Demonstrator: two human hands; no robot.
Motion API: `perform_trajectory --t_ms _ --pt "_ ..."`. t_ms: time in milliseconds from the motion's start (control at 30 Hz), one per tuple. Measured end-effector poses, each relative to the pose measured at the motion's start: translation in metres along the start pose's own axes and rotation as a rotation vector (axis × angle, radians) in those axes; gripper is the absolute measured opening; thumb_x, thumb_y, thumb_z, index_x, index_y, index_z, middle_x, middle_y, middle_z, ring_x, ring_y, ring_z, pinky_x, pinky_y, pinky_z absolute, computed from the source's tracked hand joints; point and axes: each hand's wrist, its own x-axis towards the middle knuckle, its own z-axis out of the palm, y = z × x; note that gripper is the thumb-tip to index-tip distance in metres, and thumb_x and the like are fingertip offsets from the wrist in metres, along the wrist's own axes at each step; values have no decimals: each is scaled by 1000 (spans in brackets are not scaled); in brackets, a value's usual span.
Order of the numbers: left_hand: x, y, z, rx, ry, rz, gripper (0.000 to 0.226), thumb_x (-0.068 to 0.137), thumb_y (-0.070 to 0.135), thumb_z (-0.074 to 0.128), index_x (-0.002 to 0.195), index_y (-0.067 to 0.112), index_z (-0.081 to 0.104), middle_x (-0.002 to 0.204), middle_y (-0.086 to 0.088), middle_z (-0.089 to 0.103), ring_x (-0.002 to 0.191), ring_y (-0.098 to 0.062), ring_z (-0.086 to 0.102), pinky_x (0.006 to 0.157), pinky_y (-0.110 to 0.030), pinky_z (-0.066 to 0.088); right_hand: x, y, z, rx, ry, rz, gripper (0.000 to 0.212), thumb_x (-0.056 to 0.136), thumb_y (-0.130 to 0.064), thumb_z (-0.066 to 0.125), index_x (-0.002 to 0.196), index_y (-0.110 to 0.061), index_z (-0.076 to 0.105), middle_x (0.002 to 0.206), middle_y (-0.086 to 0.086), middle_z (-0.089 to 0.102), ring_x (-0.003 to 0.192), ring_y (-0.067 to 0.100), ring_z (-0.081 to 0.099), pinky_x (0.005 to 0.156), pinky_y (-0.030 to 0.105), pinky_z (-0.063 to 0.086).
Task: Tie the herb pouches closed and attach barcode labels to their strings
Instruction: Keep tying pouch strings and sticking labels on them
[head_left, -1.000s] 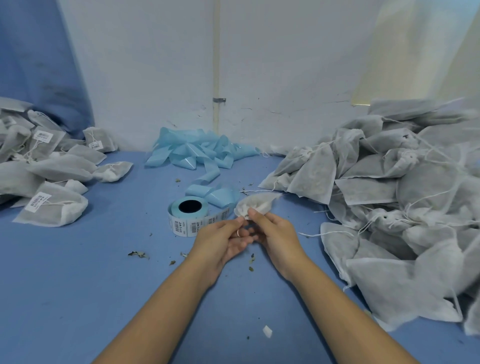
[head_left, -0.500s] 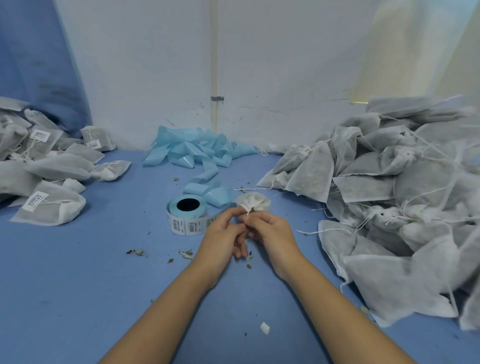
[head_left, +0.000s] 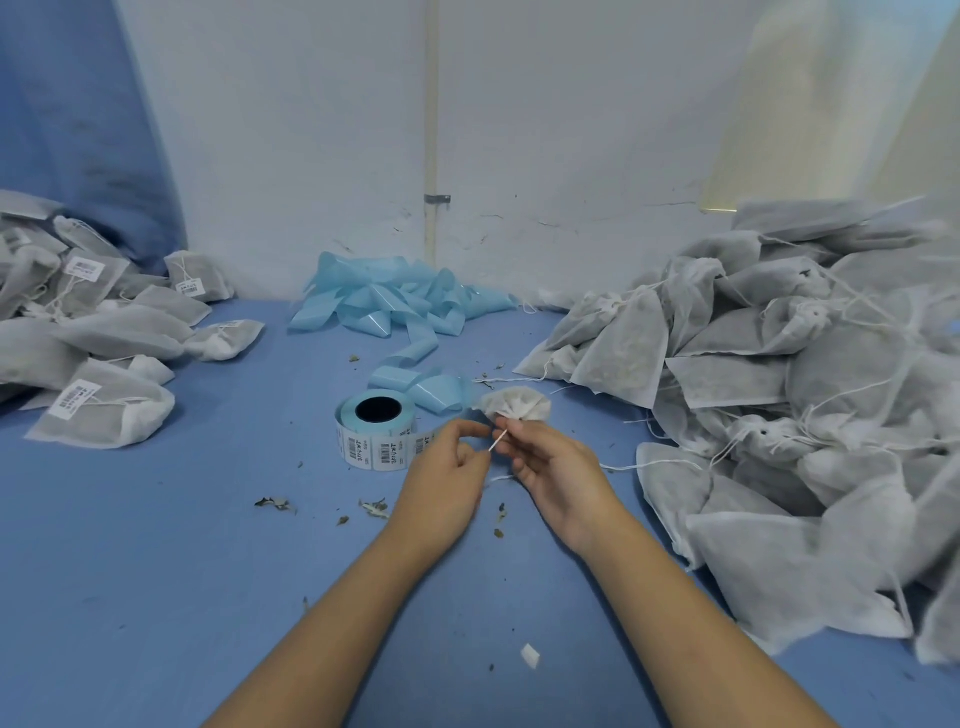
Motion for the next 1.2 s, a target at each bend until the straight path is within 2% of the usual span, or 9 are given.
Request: perform_trajectory --t_ms 200,400,467,633,767,833,967,1100,1200 --pt "3 -14 -8 198 249 134 10 94 14 56 86 15 61 64 8 51 60 2 48 59 -8 36 -2 -4 -5 3 -129 -1 18 95 -14 53 95 -12 71 97 3 74 69 6 61 59 15 45" --pt "2 -16 -7 384 274 157 12 96 23 50 91 17 58 91 8 54 79 -7 48 70 -25 39 1 -1 -2 -27 -8 -77 17 97 -12 49 83 -11 59 65 1 56 50 11 50 47 19 39" --pt "-1 -14 -6 428 278 173 14 97 26 49 93 16 58 96 9 50 78 -8 48 70 -30 42 1 3 1 -233 94 -171 22 95 -9 47 75 -13 54 64 1 52 48 12 46 47 22 36" --pt "-5 -9 -4 519 227 245 16 97 26 48 97 15 59 116 11 49 84 -10 53 64 -30 43 -6 10 2 -1180 235 -495 17 93 -21 44 76 -19 48 78 -7 53 74 14 47 61 32 34" --pt "-7 -8 0 568 96 376 16 98 26 46 102 17 59 144 22 38 92 -8 57 60 -26 38 -8 13 4 -1389 258 -519 17 96 -21 42 102 -20 58 106 -5 59 100 17 49 77 34 39" --pt "-6 -10 2 579 91 377 14 98 26 46 100 20 59 149 29 29 90 -4 54 57 -22 29 -9 13 3 -1426 244 -553 30 93 -16 45 120 -21 57 125 -6 57 113 18 46 89 33 38" --pt "-2 -14 1 421 68 360 13 98 21 49 103 18 60 140 18 47 102 -5 54 68 -18 34 -13 11 5 -1410 217 -630 59 87 -8 51 143 -20 41 152 -9 36 133 14 35 104 27 28" --pt "-2 -10 -2 180 -71 288 16 98 18 48 108 21 60 97 7 65 88 -7 58 83 -30 46 -15 10 7 -1389 230 -725 65 83 -3 53 145 -20 39 153 -10 32 134 15 34 103 30 32" --pt "-2 -10 -3 192 -86 260 12 98 21 48 100 20 60 91 5 65 86 -9 59 82 -35 47 -14 12 7 -1371 235 -776 68 80 2 54 144 -19 40 153 -10 33 132 16 36 101 31 33"
